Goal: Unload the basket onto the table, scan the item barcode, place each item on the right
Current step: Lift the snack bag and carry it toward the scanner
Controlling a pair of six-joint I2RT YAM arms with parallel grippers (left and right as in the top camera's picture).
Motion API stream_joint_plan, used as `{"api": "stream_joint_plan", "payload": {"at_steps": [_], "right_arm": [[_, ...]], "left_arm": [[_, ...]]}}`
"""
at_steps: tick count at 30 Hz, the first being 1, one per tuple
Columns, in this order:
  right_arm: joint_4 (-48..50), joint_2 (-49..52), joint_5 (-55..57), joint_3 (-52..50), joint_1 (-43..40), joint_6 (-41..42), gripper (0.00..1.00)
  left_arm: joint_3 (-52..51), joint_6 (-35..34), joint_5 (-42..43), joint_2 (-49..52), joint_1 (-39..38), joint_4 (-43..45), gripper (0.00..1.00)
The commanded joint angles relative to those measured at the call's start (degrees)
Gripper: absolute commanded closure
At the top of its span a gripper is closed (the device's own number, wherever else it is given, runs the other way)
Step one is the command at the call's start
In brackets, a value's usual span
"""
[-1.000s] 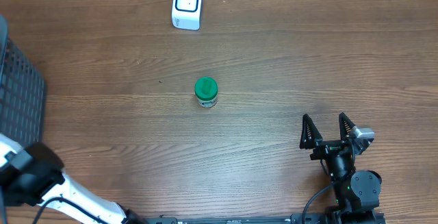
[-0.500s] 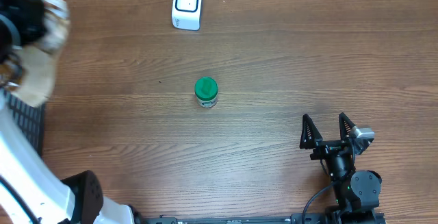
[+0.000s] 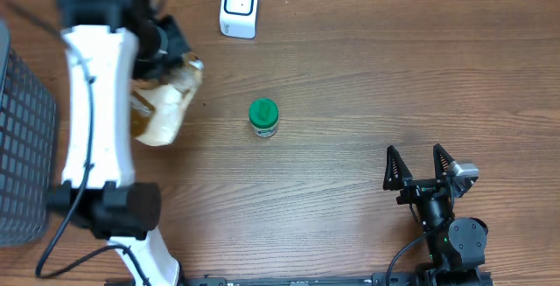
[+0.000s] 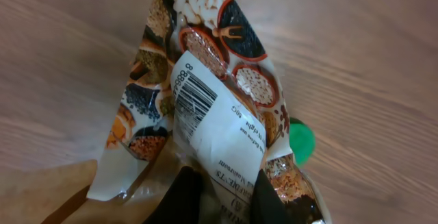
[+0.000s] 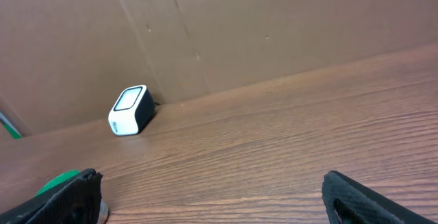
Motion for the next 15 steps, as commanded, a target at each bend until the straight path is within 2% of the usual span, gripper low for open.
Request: {"api": "stream_joint_plan", "payload": {"at_steps": [1,9,11,12,13,14,15], "right_arm": [[0.3,-0.5,0.4,-0.6,0.3,-0.2,0.00],[0.3,-0.5,0.4,-0.6,0.3,-0.2,0.00],[0.3,-0.5,0.4,-0.6,0.3,-0.2,0.00],[0.3,-0.5,0.4,-0.6,0.3,-0.2,0.00],[0.3,-0.5,0.4,-0.6,0.3,-0.2,0.00],[0.3,-0.5,0.4,-0.6,0.3,-0.2,0.00],[0.3,-0.5,0.4,-0.6,0.3,-0.2,0.00]], "left_arm": [[-8.4,-8.2,-2.7,2.1,-2.8,4.4,0.96],[-26.8,-14.8,-2.7,3.4,-5.1,19.7,0.96],[-29.4,-14.9,-2.7,3.4,-5.0,22.1,0.93],[-30.3,-14.8,-2.7,3.4,-5.0,23.0,0.88],[-31.1,-14.8,-2.7,3.4,-5.0,23.7,0.71],[-31.7,-14.8,-2.6,3.4,-5.0,24.3,0.37],[-32.2,-14.8,-2.6,3.4,-5.0,24.8,0.11]]}}
